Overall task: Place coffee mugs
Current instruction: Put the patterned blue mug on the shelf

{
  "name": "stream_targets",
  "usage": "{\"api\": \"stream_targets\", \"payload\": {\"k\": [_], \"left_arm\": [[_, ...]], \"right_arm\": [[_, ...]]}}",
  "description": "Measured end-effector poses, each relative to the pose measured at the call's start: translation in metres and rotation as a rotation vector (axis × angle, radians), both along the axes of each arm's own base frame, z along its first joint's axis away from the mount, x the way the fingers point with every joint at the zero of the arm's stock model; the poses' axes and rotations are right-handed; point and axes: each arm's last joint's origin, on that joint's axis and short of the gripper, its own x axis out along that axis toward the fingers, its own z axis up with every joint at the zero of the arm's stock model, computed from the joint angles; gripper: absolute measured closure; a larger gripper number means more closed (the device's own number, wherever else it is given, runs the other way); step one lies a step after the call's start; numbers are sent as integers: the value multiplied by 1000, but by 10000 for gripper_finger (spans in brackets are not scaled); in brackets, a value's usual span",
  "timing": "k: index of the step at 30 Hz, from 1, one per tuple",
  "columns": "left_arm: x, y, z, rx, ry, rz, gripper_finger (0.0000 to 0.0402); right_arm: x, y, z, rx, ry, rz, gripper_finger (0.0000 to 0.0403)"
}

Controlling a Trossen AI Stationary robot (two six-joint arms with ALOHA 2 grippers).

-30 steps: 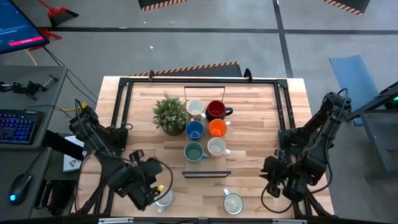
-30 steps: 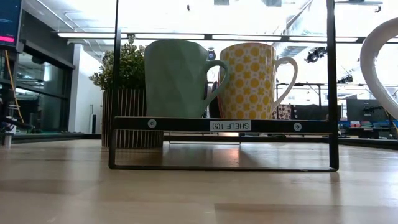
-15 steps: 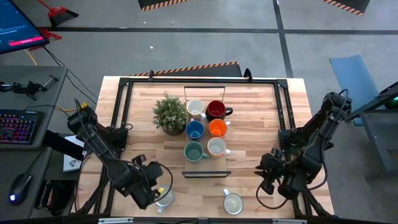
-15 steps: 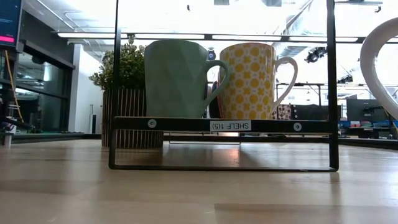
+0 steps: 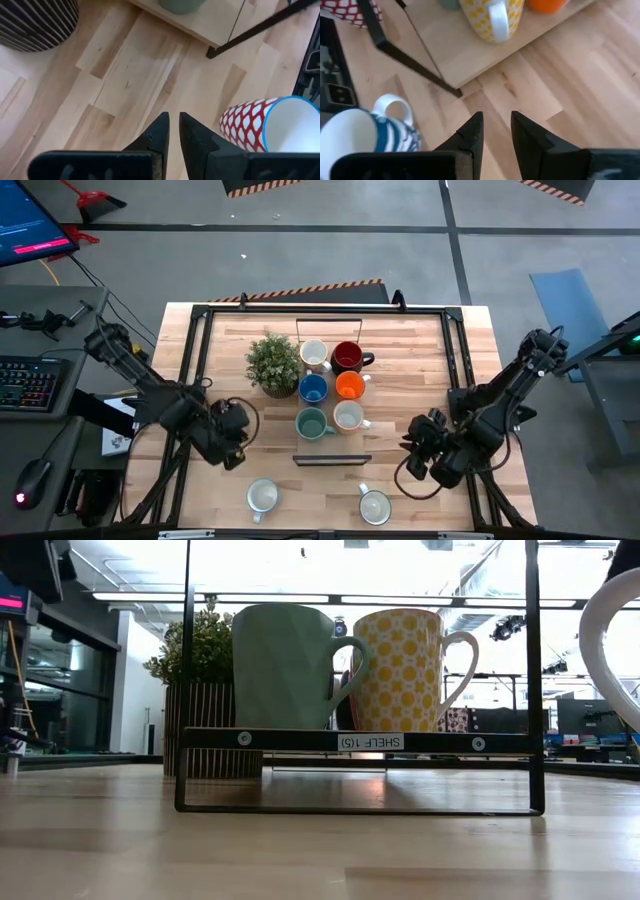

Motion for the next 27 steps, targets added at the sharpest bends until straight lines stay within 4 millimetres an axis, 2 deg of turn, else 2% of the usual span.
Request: {"api": "stream_targets", "payload": {"k": [6,12,17,21,24,27], "left_arm": [[8,5,0,-32,-10,-30,362],[24,-4,-7,-13,-64,-87,360],[30,-8,-14,-3,-50,-89,359],[31,-8,-15,-14,-47,-68,359],[31,-9,-15,-20,-49,-62,359],[31,-9,-15,-26,-48,-52,359]], "right_arm": [[8,-9,-1,-62,44,63,324],[12,-11,-1,7,95,93,324],[21,-2,3,193,106,218,324],[34,9,14,354,-6,362,324],[39,14,21,426,-69,430,324],[38,14,19,454,-31,450,324]]}}
